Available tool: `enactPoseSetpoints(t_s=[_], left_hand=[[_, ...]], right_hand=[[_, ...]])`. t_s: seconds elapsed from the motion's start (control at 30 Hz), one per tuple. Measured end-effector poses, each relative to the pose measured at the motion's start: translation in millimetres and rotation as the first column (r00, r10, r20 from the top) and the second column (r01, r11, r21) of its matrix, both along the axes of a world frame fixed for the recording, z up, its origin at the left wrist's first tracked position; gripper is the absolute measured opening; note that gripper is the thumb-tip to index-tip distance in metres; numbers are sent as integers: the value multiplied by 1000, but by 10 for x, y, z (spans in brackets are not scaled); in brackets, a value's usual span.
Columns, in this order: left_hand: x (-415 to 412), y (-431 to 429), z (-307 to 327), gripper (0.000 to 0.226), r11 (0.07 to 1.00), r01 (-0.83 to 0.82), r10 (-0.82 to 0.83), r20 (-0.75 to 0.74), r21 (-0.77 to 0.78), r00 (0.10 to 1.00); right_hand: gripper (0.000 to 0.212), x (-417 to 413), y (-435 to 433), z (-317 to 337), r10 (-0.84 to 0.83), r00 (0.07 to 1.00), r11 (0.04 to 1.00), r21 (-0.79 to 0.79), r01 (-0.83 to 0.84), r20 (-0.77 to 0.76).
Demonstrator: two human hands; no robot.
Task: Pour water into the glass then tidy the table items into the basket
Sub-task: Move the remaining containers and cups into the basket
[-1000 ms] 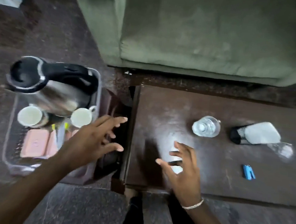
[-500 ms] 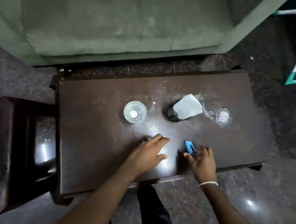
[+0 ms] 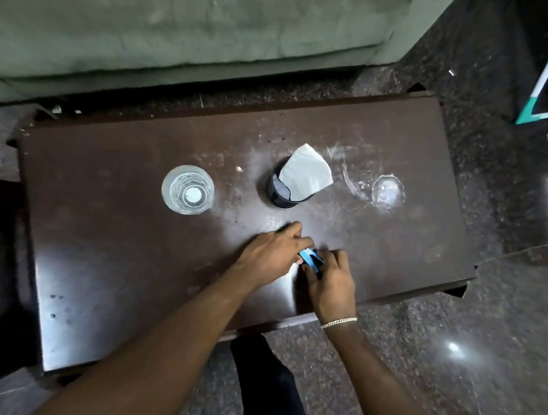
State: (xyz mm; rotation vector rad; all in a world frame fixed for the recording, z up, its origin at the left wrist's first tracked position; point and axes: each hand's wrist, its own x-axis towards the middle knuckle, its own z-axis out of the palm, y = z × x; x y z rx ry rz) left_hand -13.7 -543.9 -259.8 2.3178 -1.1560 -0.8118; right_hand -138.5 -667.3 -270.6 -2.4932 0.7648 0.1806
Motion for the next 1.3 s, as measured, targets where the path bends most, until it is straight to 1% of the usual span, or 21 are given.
enactPoseSetpoints(t_s=[0.07, 0.2, 0.3, 0.4, 0.47, 0.57, 0.73, 0.8, 0.87, 0.9, 1.0, 1.07, 1.17, 1.3], left_hand=[[-56, 124, 56, 30, 999, -36, 36, 5, -20, 999], [-41, 581, 398, 32, 989, -148, 148, 2, -22, 989], [40, 1175, 760, 36, 963, -269, 269, 10, -22, 963], [176, 1881, 1129, 38, 906, -419, 422, 46, -65, 905], [188, 2443, 1350, 36, 845, -525, 531, 51, -101, 846], [70, 3254, 1580, 32, 726, -662, 681, 61, -187, 730], [-197, 4553, 1734, 33, 518, -824, 855, 120, -230, 504], [-332, 4980, 1756, 33, 426, -868, 905, 105, -254, 413], [-431, 5317, 1771, 38, 319, -908, 947, 57, -272, 316], [-472, 5492, 1762, 39, 280, -917, 960, 60, -282, 275], [-559, 5956, 1708, 35, 232, -936, 968, 154, -265, 197], [-612, 6180, 1649, 34, 219, -945, 956, 246, -243, 158], [-652, 6425, 1539, 35, 198, -965, 902, 417, -170, 112], [-593, 6630, 1420, 33, 104, -994, 877, 474, -31, 77]], right_hand=[[41, -32, 43, 114, 42, 999, 999, 13, -42, 3], [40, 88, 319, 495, 156, 986, 987, 39, -158, 52], [38, 338, 719, 842, 270, 952, 956, 80, -283, 143], [39, 712, 1278, 1151, 346, 906, 919, 103, -379, 245], [39, 931, 1774, 1313, 407, 858, 882, 110, -458, 313], [41, 1130, 2532, 1489, 505, 772, 801, 126, -586, 385], [40, 1348, 3822, 1622, 643, 571, 610, 109, -785, 510], [39, 1390, 4290, 1645, 682, 500, 538, 97, -837, 534], [40, 1448, 4682, 1656, 743, 434, 488, 32, -873, 510], [41, 1484, 4889, 1660, 775, 404, 463, -3, -886, 486], [44, 1570, 5463, 1678, 867, 307, 361, -69, -930, 393], [45, 1588, 5779, 1661, 913, 248, 297, -114, -948, 323], [41, 1610, 6197, 1589, 949, 204, 246, -158, -956, 242], [43, 1677, 6587, 1453, 982, 139, 157, -148, -976, 128]])
